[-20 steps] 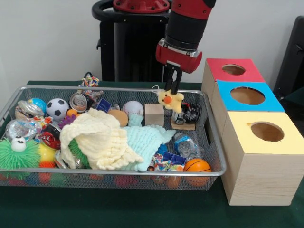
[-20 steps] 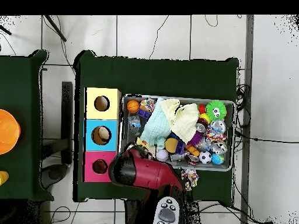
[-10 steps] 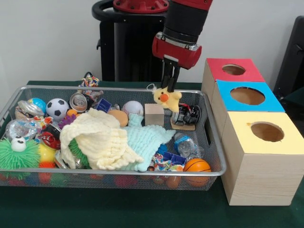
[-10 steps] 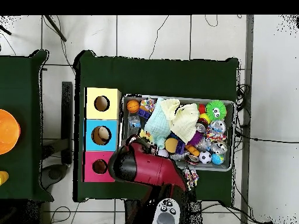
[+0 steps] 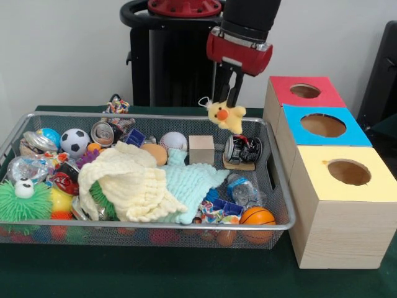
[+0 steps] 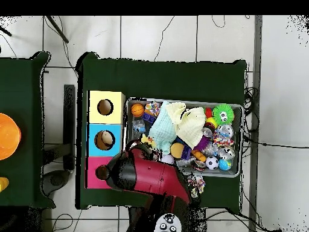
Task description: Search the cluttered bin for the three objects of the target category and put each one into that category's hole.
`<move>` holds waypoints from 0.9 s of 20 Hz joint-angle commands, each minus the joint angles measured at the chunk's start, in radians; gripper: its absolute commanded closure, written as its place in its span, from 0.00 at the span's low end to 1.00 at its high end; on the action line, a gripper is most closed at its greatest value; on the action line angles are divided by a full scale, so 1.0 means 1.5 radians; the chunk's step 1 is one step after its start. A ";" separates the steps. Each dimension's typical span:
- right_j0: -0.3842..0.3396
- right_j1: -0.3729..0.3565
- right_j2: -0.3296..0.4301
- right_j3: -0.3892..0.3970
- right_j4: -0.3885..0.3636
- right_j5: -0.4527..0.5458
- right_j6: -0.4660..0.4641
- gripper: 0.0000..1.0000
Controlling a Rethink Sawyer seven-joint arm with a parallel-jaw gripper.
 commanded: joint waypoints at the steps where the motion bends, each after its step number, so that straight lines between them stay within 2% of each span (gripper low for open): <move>1: 0.026 -0.069 -0.003 -0.034 -0.010 0.168 0.058 1.00; 4: 0.034 -0.100 -0.010 -0.040 -0.009 0.235 0.057 1.00; 10: 0.055 -0.130 -0.025 -0.062 -0.010 0.344 0.081 1.00; 15: 0.070 -0.147 -0.011 -0.058 0.012 0.392 0.116 1.00; 18: 0.085 -0.140 -0.015 -0.053 0.014 0.368 0.145 1.00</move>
